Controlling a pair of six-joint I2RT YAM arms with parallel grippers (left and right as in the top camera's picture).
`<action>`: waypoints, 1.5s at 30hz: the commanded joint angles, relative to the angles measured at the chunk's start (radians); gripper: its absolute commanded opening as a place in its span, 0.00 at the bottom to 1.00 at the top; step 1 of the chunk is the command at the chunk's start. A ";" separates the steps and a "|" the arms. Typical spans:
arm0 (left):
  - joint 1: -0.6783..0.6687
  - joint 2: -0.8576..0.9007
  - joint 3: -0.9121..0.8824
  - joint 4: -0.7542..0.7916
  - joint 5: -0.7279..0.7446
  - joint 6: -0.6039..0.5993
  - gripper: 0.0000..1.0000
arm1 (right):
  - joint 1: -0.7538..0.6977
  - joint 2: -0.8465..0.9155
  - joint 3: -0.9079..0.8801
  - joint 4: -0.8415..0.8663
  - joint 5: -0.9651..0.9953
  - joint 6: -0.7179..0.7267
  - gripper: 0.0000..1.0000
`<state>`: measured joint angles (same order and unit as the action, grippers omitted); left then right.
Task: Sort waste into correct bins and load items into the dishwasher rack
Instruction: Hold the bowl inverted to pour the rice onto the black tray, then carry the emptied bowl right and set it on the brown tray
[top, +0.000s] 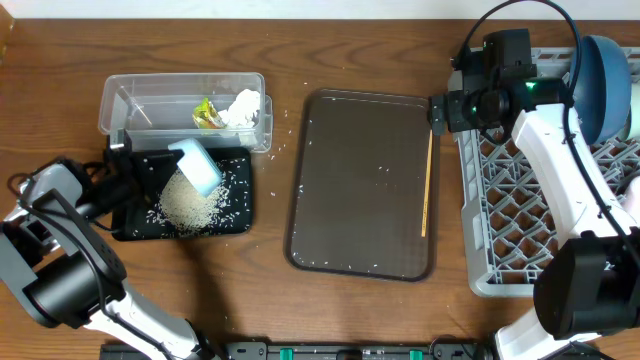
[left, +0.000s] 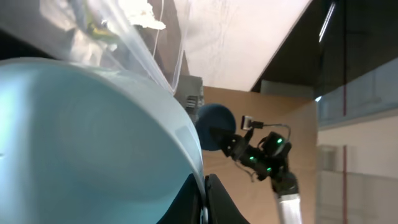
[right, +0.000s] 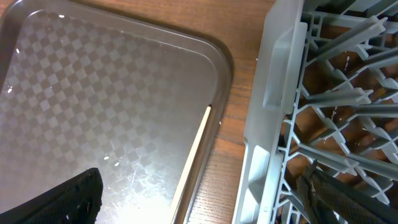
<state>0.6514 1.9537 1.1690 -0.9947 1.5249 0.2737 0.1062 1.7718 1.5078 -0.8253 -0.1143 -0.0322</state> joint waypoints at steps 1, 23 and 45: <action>0.001 -0.025 0.005 0.003 0.014 -0.012 0.06 | 0.005 0.000 0.001 0.002 0.006 0.017 0.99; -0.413 -0.283 0.005 -0.014 -0.344 0.064 0.06 | 0.005 0.000 0.001 0.010 0.006 0.017 0.99; -1.141 -0.232 0.005 0.615 -1.216 -0.366 0.07 | 0.005 0.000 0.001 -0.002 0.006 0.017 0.99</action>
<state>-0.4572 1.6890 1.1690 -0.3946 0.5152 -0.0544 0.1062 1.7718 1.5078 -0.8238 -0.1131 -0.0322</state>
